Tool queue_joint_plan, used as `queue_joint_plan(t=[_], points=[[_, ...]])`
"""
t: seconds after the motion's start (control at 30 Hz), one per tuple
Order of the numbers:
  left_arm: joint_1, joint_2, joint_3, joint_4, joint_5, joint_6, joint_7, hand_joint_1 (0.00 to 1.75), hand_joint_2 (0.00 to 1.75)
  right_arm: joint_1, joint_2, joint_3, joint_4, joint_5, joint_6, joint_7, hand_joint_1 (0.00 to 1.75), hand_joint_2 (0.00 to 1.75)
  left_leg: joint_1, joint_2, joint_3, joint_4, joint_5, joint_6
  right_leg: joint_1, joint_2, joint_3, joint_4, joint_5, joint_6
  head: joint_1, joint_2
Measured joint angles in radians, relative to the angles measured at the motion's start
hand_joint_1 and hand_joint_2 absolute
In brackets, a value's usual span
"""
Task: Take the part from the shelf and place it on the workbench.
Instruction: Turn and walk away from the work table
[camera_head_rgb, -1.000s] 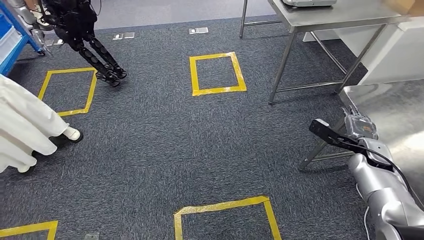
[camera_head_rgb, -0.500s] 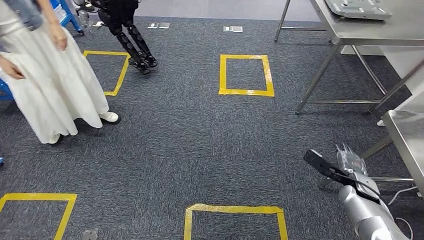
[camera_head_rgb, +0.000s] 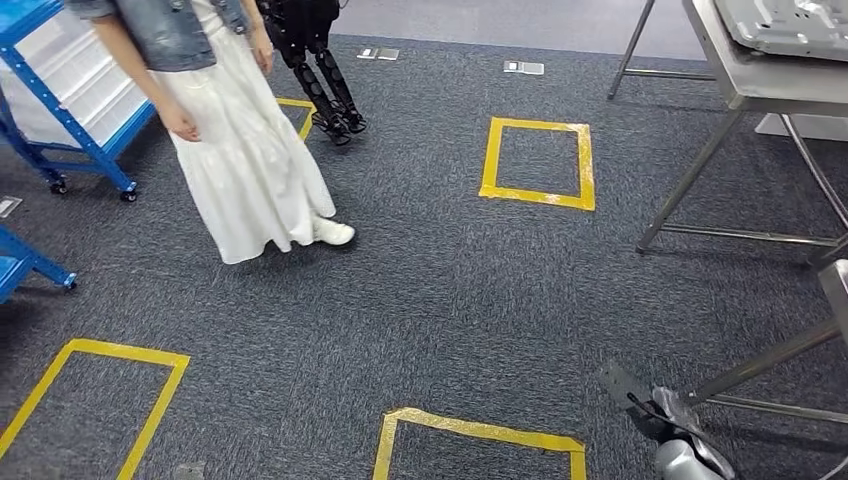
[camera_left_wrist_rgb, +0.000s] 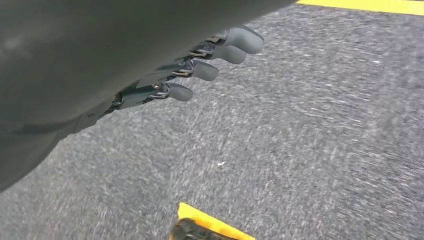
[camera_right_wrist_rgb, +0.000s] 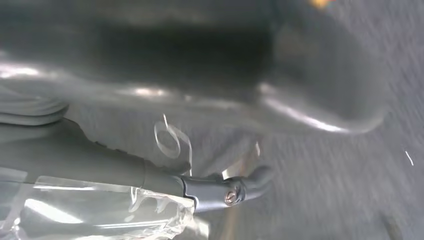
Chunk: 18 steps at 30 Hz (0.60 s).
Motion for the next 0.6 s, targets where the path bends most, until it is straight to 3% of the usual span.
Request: queue_joint_plan(t=[0.03, 0.07, 0.13, 0.2, 0.27, 0.33, 0.4, 0.47, 0.53, 0.57, 0.6], points=[[0.000, 0.000, 0.000, 0.000, -0.004, 0.000, 0.002, 0.00, 0.00, 0.021, 0.011, -0.024, 0.006, -0.013, 0.010, 0.000, 0.00, 0.00, 0.000, 0.004, -0.017, 0.043, -0.015, 0.001, 0.006, -0.014, 0.000, 0.000, -0.002, -0.003, 0.000, 0.000], [0.000, 0.000, 0.000, 0.000, -0.007, 0.000, 0.005, 0.00, 0.00, 0.040, 0.023, -0.046, 0.012, -0.021, 0.018, 0.000, 0.00, 0.00, -0.001, 0.005, -0.015, 0.049, -0.013, 0.004, 0.011, -0.026, 0.000, 0.000, -0.003, -0.005, 0.000, 0.000], [0.000, 0.001, 0.001, 0.000, -0.011, 0.000, 0.009, 0.00, 0.00, 0.072, 0.052, -0.087, 0.023, -0.033, 0.031, 0.000, 0.00, 0.00, -0.008, 0.019, 0.052, -0.056, 0.035, 0.019, 0.019, -0.048, 0.002, 0.000, -0.005, -0.008, -0.001, 0.000], [-0.002, 0.004, 0.001, -0.001, -0.014, 0.000, 0.011, 0.00, 0.00, 0.100, 0.084, -0.121, 0.033, -0.045, 0.049, 0.007, 0.00, 0.00, -0.022, 0.062, 0.128, -0.183, 0.069, 0.044, 0.025, -0.066, 0.007, -0.002, -0.008, -0.009, 0.002, 0.000], [-0.004, 0.007, 0.001, -0.001, -0.016, 0.000, 0.012, 0.00, 0.00, 0.126, 0.113, -0.147, 0.042, -0.054, 0.061, 0.015, 0.00, 0.00, -0.033, 0.081, 0.150, -0.225, 0.071, 0.059, 0.026, -0.086, 0.011, -0.005, -0.010, -0.007, 0.003, 0.000], [-0.004, 0.009, 0.001, -0.001, -0.016, 0.000, 0.013, 0.00, 0.00, 0.144, 0.137, -0.165, 0.049, -0.056, 0.072, 0.021, 0.00, 0.00, -0.031, 0.059, 0.157, -0.246, 0.082, 0.065, 0.029, -0.094, 0.015, -0.009, -0.010, -0.003, 0.001, 0.000], [-0.006, 0.008, 0.001, -0.001, -0.020, 0.000, 0.014, 0.00, 0.00, 0.158, 0.153, -0.177, 0.055, -0.051, 0.105, 0.034, 0.00, 0.00, -0.022, 0.037, 0.172, -0.277, 0.103, 0.070, 0.027, -0.047, 0.004, 0.019, -0.028, 0.000, 0.001, 0.000], [-0.014, 0.003, 0.001, -0.001, -0.028, -0.002, 0.018, 0.00, 0.00, 0.182, 0.164, -0.189, 0.065, -0.051, 0.143, 0.054, 0.00, 0.00, -0.014, 0.010, 0.177, -0.291, 0.116, 0.069, 0.016, 0.011, -0.044, 0.125, -0.079, -0.002, 0.004, 0.000], [-0.019, -0.001, -0.001, -0.001, -0.040, -0.005, 0.027, 0.00, 0.00, 0.219, 0.182, -0.206, 0.077, -0.065, 0.165, 0.069, 0.00, 0.00, -0.008, -0.024, 0.172, -0.291, 0.120, 0.064, 0.003, 0.024, -0.100, 0.245, -0.124, 0.006, 0.007, 0.000], [-0.019, -0.004, -0.002, 0.000, -0.045, -0.008, 0.033, 0.00, 0.00, 0.239, 0.193, -0.217, 0.082, -0.079, 0.174, 0.072, 0.00, 0.00, -0.005, -0.041, 0.171, -0.291, 0.122, 0.060, -0.005, 0.025, -0.109, 0.265, -0.127, 0.017, 0.007, 0.000], [-0.019, -0.006, -0.002, 0.000, -0.049, -0.015, 0.044, 0.00, 0.00, 0.256, 0.204, -0.229, 0.086, -0.097, 0.183, 0.070, 0.00, 0.00, -0.001, -0.056, 0.170, -0.289, 0.123, 0.053, -0.014, 0.025, -0.095, 0.237, -0.112, 0.032, 0.007, 0.000]])
